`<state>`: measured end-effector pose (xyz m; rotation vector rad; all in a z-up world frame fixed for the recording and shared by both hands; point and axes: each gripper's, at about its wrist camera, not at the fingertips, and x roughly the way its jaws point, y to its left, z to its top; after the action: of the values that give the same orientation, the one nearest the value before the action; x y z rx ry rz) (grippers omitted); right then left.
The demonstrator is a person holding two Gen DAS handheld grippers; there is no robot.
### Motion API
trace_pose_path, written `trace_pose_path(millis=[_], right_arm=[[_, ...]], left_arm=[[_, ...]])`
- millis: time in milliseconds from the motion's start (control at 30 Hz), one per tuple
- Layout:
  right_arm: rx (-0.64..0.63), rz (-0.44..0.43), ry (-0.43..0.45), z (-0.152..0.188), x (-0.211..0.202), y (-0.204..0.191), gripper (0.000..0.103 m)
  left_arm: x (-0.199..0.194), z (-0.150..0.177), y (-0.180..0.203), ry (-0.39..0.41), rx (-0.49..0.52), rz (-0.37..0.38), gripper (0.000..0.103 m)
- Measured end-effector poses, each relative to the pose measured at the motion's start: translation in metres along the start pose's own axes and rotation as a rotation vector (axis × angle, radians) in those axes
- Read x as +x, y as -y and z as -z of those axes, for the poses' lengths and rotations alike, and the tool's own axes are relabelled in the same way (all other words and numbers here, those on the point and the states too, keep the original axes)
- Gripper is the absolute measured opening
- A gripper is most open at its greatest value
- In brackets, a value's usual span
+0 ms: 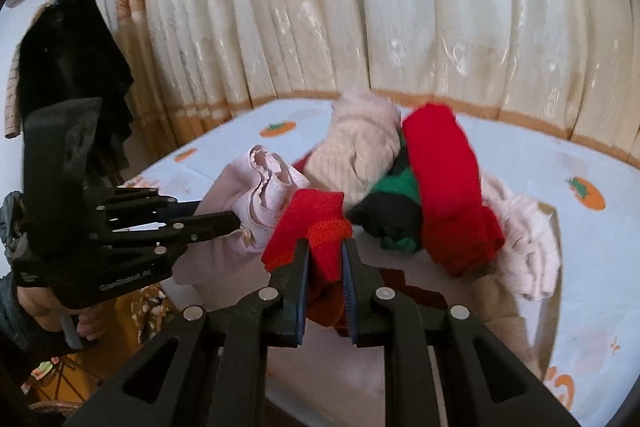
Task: Take underwear out of drawer
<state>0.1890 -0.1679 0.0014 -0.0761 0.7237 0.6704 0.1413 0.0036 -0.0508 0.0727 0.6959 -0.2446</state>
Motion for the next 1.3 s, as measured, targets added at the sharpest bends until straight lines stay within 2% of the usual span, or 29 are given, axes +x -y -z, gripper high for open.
trace_pose_path(millis=[133,200,233,267,300,333,367,400,567,633,767,933,1067,1233,1300], right_arm=[[0.02,-0.014,-0.037,0.005,0.021,0.003,0.017],[0.018,-0.017,-0.046,0.005,0.025,0.001,0.018],[0.018,-0.016,-0.046,0.005,0.026,0.001,0.02],[0.017,-0.009,-0.047,0.004,0.026,0.0,0.023],[0.015,0.003,-0.045,0.004,0.025,0.0,0.031],[0.015,0.017,-0.042,0.003,0.023,-0.001,0.039],[0.019,0.029,-0.038,0.003,0.021,0.0,0.051],[0.025,0.033,-0.023,0.004,0.016,0.001,0.058],[0.039,0.063,0.034,0.008,-0.011,0.007,0.059],[0.047,0.067,0.051,0.009,-0.024,0.009,0.059],[0.044,0.068,0.089,0.011,-0.048,0.005,0.06],[0.032,0.076,0.151,0.013,-0.085,-0.003,0.063],[0.029,0.111,0.195,0.014,-0.106,-0.004,0.067],[0.042,0.125,0.215,0.017,-0.12,-0.003,0.068],[0.041,0.127,0.215,0.018,-0.122,-0.003,0.068]], left_arm=[[0.014,0.004,-0.001,-0.033,-0.009,-0.001,0.013],[0.018,0.006,-0.003,-0.04,-0.018,-0.006,0.021],[0.018,0.007,-0.004,-0.041,-0.024,-0.009,0.021],[0.017,0.007,-0.004,-0.04,-0.032,-0.01,0.027],[0.015,0.007,-0.005,-0.036,-0.035,-0.01,0.041],[0.011,0.006,-0.005,-0.025,-0.041,-0.012,0.049],[0.006,0.006,-0.005,-0.013,-0.045,-0.012,0.062],[0.0,0.005,-0.005,0.002,-0.045,-0.011,0.066],[-0.028,0.001,0.0,0.066,-0.038,-0.029,0.075],[-0.04,0.0,0.004,0.087,-0.04,-0.023,0.076],[-0.062,0.0,0.011,0.135,-0.044,-0.028,0.09],[-0.094,0.001,0.024,0.214,-0.038,-0.025,0.091],[-0.11,0.001,0.031,0.261,-0.048,-0.039,0.098],[-0.116,0.001,0.034,0.274,-0.057,-0.047,0.099],[-0.117,0.002,0.034,0.276,-0.059,-0.05,0.102]])
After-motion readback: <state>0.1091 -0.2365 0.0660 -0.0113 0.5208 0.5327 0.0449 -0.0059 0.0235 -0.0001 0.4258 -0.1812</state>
